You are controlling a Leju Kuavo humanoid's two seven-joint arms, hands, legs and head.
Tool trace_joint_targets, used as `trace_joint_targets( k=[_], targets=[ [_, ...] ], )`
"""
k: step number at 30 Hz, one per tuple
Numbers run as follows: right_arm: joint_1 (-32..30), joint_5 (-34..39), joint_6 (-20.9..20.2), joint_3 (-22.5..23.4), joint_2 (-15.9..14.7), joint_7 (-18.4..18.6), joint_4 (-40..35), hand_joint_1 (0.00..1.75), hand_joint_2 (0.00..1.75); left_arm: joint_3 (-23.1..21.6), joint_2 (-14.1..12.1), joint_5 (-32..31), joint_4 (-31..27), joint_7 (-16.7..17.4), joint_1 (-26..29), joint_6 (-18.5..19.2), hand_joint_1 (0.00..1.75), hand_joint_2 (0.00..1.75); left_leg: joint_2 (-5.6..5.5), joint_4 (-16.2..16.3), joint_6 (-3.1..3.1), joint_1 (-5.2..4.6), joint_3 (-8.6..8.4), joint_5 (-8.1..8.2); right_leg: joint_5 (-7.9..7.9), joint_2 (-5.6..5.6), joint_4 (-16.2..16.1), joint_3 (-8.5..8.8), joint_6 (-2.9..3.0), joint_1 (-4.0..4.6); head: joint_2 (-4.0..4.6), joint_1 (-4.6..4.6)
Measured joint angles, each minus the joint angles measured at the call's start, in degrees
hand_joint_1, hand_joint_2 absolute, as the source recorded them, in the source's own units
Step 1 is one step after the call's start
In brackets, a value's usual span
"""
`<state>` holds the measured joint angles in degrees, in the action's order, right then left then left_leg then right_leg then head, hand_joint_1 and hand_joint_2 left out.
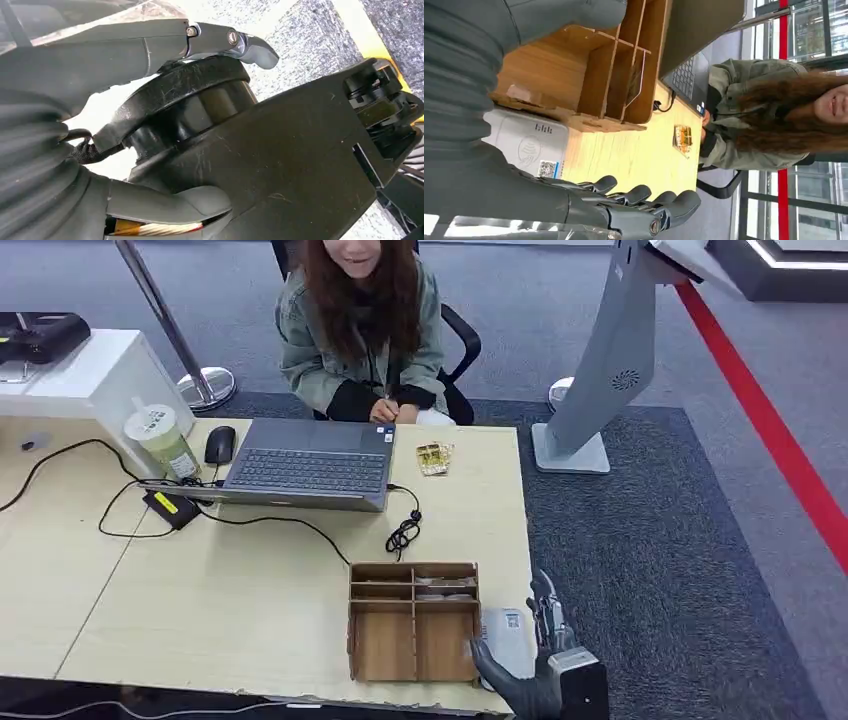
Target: Pass the card to the sensor for recognition and then transmit it.
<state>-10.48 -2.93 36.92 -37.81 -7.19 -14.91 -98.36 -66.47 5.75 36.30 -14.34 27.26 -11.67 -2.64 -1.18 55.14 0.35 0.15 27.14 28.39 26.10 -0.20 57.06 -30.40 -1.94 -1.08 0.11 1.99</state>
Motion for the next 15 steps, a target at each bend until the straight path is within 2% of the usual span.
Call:
trace_joint_targets(
  k=[15],
  targets=[
    [0.01, -0.81, 0.52, -0.13, -0.35, 0.37, -1.09, 0.00, 1.75, -0.04, 0.00, 0.00, 0.00, -0.07, 0.00, 0.07, 0.00, 1.75, 0.00, 0.00, 0.00, 0.00, -0.01, 0.00, 0.00, 0.00, 0.00, 0.00, 0.00, 0.00, 0.00, 0.02]
  ],
)
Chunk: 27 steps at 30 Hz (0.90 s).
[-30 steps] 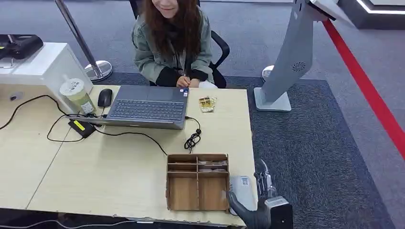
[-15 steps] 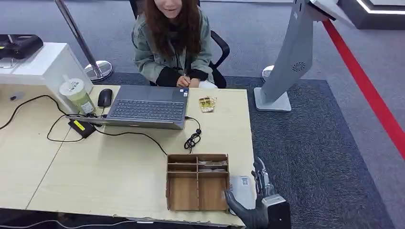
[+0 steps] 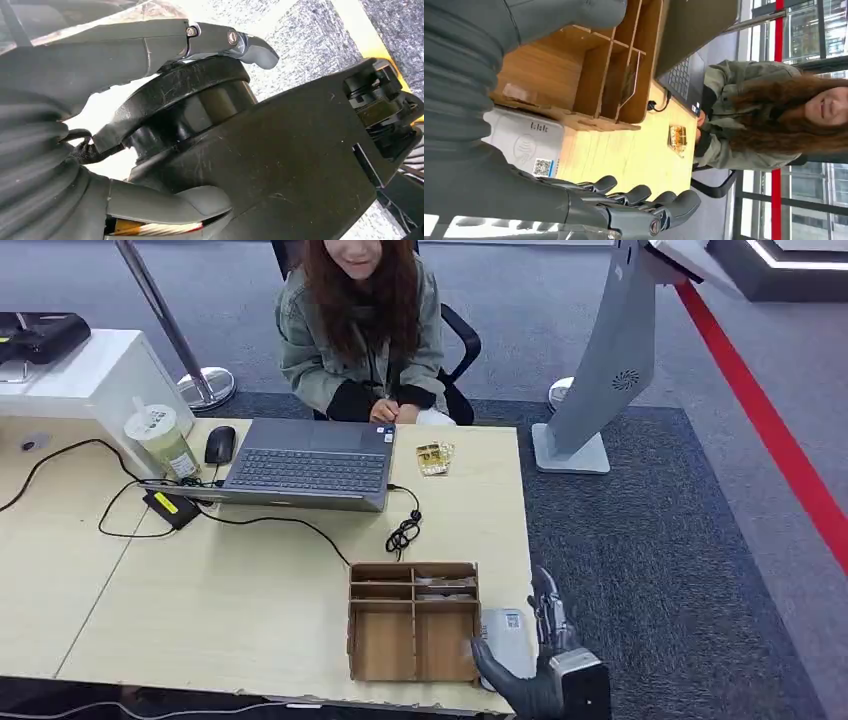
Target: Pass the card to the sensor for recognition and then transmit it.
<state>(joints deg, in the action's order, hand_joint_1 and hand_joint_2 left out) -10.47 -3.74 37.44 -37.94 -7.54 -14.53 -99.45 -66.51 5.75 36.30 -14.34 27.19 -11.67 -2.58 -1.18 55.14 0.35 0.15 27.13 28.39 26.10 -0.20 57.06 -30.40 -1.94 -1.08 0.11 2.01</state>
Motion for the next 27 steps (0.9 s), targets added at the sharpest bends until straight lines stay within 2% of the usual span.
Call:
trace_joint_targets(
  k=[9, 27],
  targets=[
    [-0.33, -0.04, 1.22, 0.02, 0.00, 0.00, -0.76, 0.00, 1.75, 0.00, -0.02, 0.02, 0.00, -0.11, -0.01, -0.02, 0.00, 1.75, 0.00, 0.00, 0.00, 0.00, 0.00, 0.00, 0.00, 0.00, 0.00, 0.00, 0.00, 0.00, 0.00, -0.04],
    [-0.92, 0.00, 1.20, 0.02, 0.00, -0.26, -0.94, 0.00, 1.75, 0.00, -0.02, 0.20, 0.02, -0.30, -0.01, -0.11, 0.00, 1.75, 0.00, 0.00, 0.00, 0.00, 0.00, 0.00, 0.00, 0.00, 0.00, 0.00, 0.00, 0.00, 0.00, -0.02]
  ],
)
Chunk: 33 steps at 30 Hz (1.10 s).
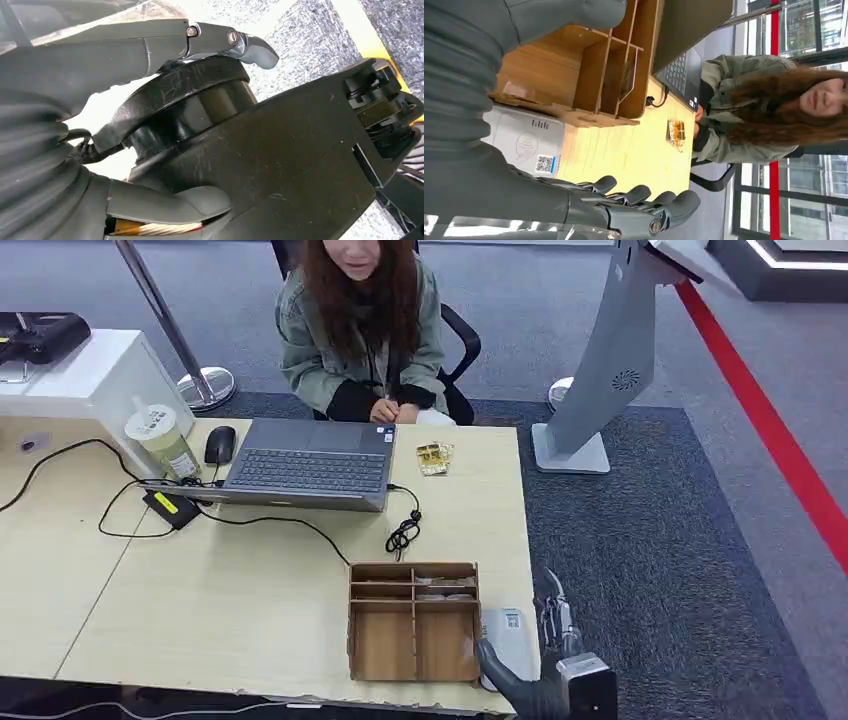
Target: Pass the card to the sensor for recognition and then transmit it.
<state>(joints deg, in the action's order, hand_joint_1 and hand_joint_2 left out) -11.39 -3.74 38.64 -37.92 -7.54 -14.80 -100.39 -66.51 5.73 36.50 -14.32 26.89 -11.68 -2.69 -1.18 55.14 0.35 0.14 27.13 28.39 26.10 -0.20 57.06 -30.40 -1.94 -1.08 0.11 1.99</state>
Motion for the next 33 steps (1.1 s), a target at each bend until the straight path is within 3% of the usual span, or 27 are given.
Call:
trace_joint_targets(
  k=[33],
  targets=[
    [0.04, -1.70, 0.20, 0.00, -0.44, 1.66, -0.46, 0.00, 1.75, -0.09, 0.02, 0.59, 0.28, -0.87, 0.08, 0.00, 0.00, 1.75, 0.00, 0.00, 0.00, -0.01, -0.02, 0.00, 0.00, 0.00, 0.00, 0.01, 0.00, -0.01, 0.00, 0.00]
  ],
)
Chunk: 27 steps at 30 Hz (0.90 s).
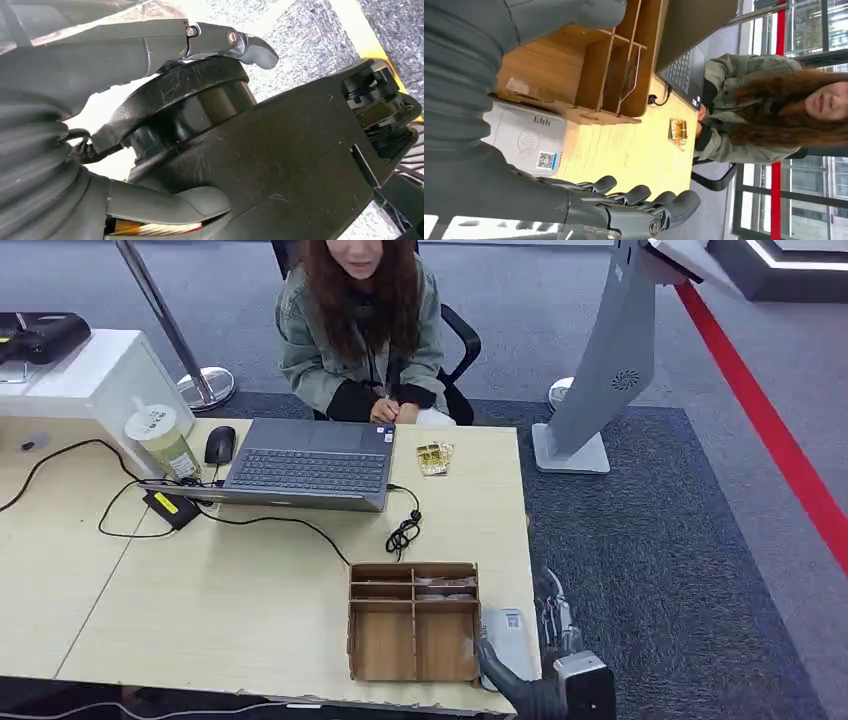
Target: Pass the card to the sensor for recognition and then transmit it.
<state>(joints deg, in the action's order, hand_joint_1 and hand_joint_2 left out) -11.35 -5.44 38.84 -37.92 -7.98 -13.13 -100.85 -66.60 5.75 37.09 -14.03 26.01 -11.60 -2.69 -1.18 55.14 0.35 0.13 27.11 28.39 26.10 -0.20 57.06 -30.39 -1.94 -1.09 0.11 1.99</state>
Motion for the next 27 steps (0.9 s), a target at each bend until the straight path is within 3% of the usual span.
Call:
trace_joint_targets(
  k=[19, 22, 27],
  targets=[
    [-0.02, -0.55, 0.24, 0.00, 0.00, 0.02, 0.02, 0.00, 1.75, -0.02, -0.02, 0.09, 0.11, -0.46, 0.08, -0.02, 0.00, 1.75, 0.00, 0.00, 0.00, 0.00, -0.01, 0.00, 0.00, 0.00, 0.00, 0.01, 0.00, 0.00, 0.00, 0.00],
    [0.18, -5.41, 0.39, 0.00, -0.07, 3.26, 0.00, 0.00, 1.75, -0.02, -0.02, 0.09, 0.13, -0.46, 0.08, -0.02, 0.00, 1.75, 0.00, 0.00, 0.00, 0.00, 0.00, 0.00, 0.00, 0.00, 0.00, 0.02, 0.00, 0.00, 0.00, 0.00],
    [1.70, -22.27, -1.69, -0.22, -0.42, 14.46, -0.63, 0.00, 1.75, -0.11, -0.02, -0.02, 0.13, -0.37, 0.08, 0.00, 0.00, 1.75, 0.00, 0.00, 0.00, 0.00, -0.01, 0.00, 0.00, 0.00, 0.00, 0.05, 0.00, 0.00, 0.00, 0.00]
  ],
)
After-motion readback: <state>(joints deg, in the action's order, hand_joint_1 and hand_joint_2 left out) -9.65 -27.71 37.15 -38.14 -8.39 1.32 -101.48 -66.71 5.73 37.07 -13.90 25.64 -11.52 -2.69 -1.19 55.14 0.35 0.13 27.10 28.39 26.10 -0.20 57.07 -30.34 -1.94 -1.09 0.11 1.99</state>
